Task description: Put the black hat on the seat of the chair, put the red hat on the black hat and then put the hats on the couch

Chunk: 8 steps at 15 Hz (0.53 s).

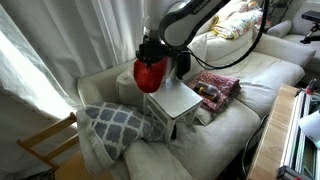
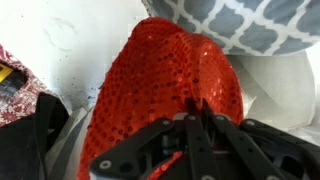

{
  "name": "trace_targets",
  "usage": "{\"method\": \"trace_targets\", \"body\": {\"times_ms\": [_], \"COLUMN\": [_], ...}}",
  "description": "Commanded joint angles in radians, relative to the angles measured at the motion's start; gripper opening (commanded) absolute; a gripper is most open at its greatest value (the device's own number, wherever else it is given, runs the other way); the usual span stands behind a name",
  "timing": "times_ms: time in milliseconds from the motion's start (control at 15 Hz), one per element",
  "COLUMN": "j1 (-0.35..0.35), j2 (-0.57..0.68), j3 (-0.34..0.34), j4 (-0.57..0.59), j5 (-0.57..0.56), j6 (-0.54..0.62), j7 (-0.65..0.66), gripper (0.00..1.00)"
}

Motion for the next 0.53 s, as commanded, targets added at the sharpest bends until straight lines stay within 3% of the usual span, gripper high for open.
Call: {"method": "trace_targets", "body": {"times_ms": [0,133,267,467], "j1": [-0.101,-0.161,-0.202,-0.218], "j2": [-0.088,-0.117,-0.151,-0.205], "j3": [0.119,0.191,0.222,0.176], "j4": [-0.063,-0.077,-0.097,-0.150], "j5": [0.185,0.332,0.452,0.503], "j6": [-0.003,-0.017,-0.093,-0.280], "j7": [-0.142,-0.256,-0.343,-0.356], "gripper": [0.02,0.02,0.02,0.02]}}
